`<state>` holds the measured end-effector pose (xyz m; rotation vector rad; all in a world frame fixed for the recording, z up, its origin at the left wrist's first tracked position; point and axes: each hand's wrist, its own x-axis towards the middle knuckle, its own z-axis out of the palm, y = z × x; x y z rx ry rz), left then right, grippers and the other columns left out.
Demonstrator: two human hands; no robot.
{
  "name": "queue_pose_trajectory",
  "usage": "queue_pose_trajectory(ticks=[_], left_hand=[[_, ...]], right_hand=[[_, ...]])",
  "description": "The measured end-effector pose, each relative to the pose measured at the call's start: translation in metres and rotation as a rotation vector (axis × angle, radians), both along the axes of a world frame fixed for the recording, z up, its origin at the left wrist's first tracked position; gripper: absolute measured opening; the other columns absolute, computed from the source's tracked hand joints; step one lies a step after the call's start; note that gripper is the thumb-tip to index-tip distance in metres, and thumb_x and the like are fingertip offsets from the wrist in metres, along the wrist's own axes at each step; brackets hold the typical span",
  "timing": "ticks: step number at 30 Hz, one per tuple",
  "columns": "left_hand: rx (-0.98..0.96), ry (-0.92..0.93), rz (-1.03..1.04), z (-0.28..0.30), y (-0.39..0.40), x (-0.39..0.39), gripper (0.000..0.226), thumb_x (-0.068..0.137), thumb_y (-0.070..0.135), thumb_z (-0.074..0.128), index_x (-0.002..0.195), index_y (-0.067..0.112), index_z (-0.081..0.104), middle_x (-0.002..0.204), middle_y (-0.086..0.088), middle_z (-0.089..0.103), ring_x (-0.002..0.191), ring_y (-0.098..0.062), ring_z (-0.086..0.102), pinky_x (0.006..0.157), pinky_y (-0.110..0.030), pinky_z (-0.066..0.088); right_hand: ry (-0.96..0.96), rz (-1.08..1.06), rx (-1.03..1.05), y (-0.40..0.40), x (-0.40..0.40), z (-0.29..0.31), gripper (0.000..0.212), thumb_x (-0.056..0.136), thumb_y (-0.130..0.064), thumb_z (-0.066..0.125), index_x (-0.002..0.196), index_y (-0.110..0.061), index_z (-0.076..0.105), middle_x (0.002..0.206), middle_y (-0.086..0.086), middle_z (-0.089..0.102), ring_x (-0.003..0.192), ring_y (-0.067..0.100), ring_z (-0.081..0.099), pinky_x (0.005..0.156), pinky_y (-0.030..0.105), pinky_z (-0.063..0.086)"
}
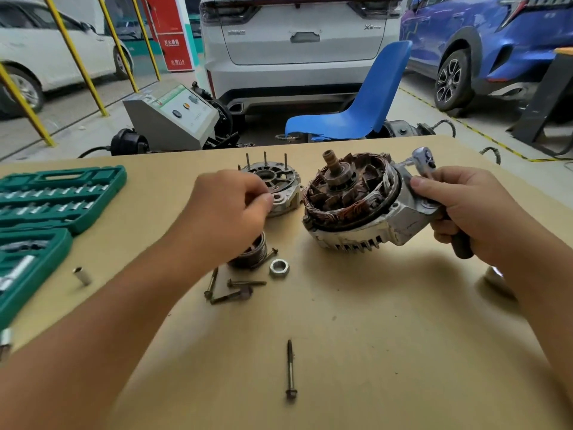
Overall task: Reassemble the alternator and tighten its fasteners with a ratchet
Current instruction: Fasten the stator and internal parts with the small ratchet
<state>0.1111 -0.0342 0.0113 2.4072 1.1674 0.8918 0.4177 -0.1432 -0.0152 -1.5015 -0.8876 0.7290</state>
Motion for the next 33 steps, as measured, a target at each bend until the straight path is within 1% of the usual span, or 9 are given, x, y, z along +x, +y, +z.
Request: queue_pose_trajectory(ticks=[2, 6, 9, 11, 18, 21, 25, 29, 33], left_hand=[[0.003, -0.019, 0.020, 0.005, 0.009, -0.035, 0.012, 0.093, 0.027, 0.073, 0.083, 0.033, 0.075, 0.064, 0.021, 0.065, 0.061, 0.007, 0.057, 0.053, -0.008, 0.036], [-0.139, 0.090, -0.110, -0.021, -0.009, -0.089, 0.007, 0.083, 0.036, 0.082, 0.083, 0.037, 0.075, 0.079, 0.021, 0.070, 0.060, -0.005, 0.056, 0.057, -0.024, 0.043], [-0.190, 0.263, -0.197, -0.035, -0.017, -0.100, 0.026, 0.072, 0.057, 0.084, 0.091, 0.041, 0.075, 0.086, 0.020, 0.067, 0.072, 0.002, 0.057, 0.060, -0.016, 0.040], [-0.188, 0.325, -0.200, -0.037, -0.015, -0.094, 0.029, 0.073, 0.054, 0.085, 0.096, 0.042, 0.074, 0.087, 0.020, 0.063, 0.076, 0.006, 0.056, 0.062, -0.015, 0.039], [-0.139, 0.302, -0.246, -0.046, -0.010, -0.082, 0.012, 0.087, 0.028, 0.080, 0.087, 0.037, 0.072, 0.084, 0.017, 0.059, 0.079, 0.004, 0.055, 0.065, -0.009, 0.037], [-0.132, 0.283, -0.255, -0.048, -0.011, -0.083, 0.009, 0.088, 0.035, 0.078, 0.092, 0.038, 0.071, 0.093, 0.017, 0.056, 0.081, 0.009, 0.054, 0.065, -0.010, 0.038], [-0.096, 0.276, -0.197, -0.051, -0.014, -0.076, 0.028, 0.078, 0.058, 0.077, 0.098, 0.040, 0.071, 0.094, 0.018, 0.055, 0.083, 0.006, 0.053, 0.064, -0.016, 0.039], [-0.044, 0.223, -0.193, -0.052, -0.018, -0.071, 0.021, 0.082, 0.055, 0.076, 0.095, 0.038, 0.075, 0.090, 0.016, 0.056, 0.084, -0.003, 0.058, 0.070, -0.034, 0.051], [-0.017, 0.193, -0.206, -0.054, -0.021, -0.071, 0.016, 0.082, 0.055, 0.067, 0.089, 0.040, 0.068, 0.089, 0.019, 0.057, 0.083, -0.004, 0.059, 0.071, -0.037, 0.052]], right_hand=[[0.003, -0.001, 0.015, 0.001, 0.000, -0.002, 0.020, 0.094, -0.024, 0.070, 0.082, -0.009, 0.066, 0.055, 0.006, 0.044, 0.040, 0.014, 0.028, 0.042, 0.025, 0.026], [0.004, 0.010, 0.065, 0.004, 0.004, -0.008, 0.027, 0.087, -0.032, 0.074, 0.083, -0.007, 0.066, 0.054, 0.007, 0.044, 0.038, 0.014, 0.026, 0.040, 0.023, 0.028], [-0.021, 0.010, 0.069, 0.007, 0.006, -0.009, 0.035, 0.078, -0.041, 0.079, 0.081, -0.009, 0.066, 0.055, 0.011, 0.042, 0.035, 0.014, 0.026, 0.041, 0.023, 0.029], [-0.035, -0.021, 0.078, 0.009, 0.008, -0.010, 0.038, 0.075, -0.041, 0.080, 0.082, -0.006, 0.066, 0.057, 0.012, 0.041, 0.034, 0.014, 0.026, 0.042, 0.023, 0.030], [-0.095, -0.002, 0.016, 0.001, 0.015, -0.003, 0.046, 0.076, -0.050, 0.079, 0.081, -0.006, 0.065, 0.042, 0.014, 0.035, 0.030, 0.015, 0.028, 0.042, 0.036, 0.034], [-0.101, 0.121, 0.037, -0.009, 0.011, 0.001, 0.039, 0.081, -0.036, 0.077, 0.079, -0.002, 0.060, 0.042, 0.011, 0.040, 0.030, 0.015, 0.028, 0.043, 0.031, 0.036], [-0.046, 0.269, 0.034, -0.016, 0.003, 0.007, 0.032, 0.084, -0.019, 0.073, 0.083, 0.002, 0.049, 0.046, 0.008, 0.042, 0.032, 0.011, 0.028, 0.046, 0.026, 0.034], [0.007, 0.382, 0.013, -0.025, -0.006, 0.015, 0.036, 0.084, -0.020, 0.068, 0.089, 0.008, 0.045, 0.051, 0.011, 0.042, 0.030, 0.014, 0.031, 0.045, 0.019, 0.034], [-0.044, 0.299, 0.002, -0.026, -0.012, 0.019, 0.029, 0.082, -0.033, 0.072, 0.075, -0.009, 0.059, 0.050, 0.010, 0.038, 0.033, 0.012, 0.027, 0.043, 0.018, 0.029]])
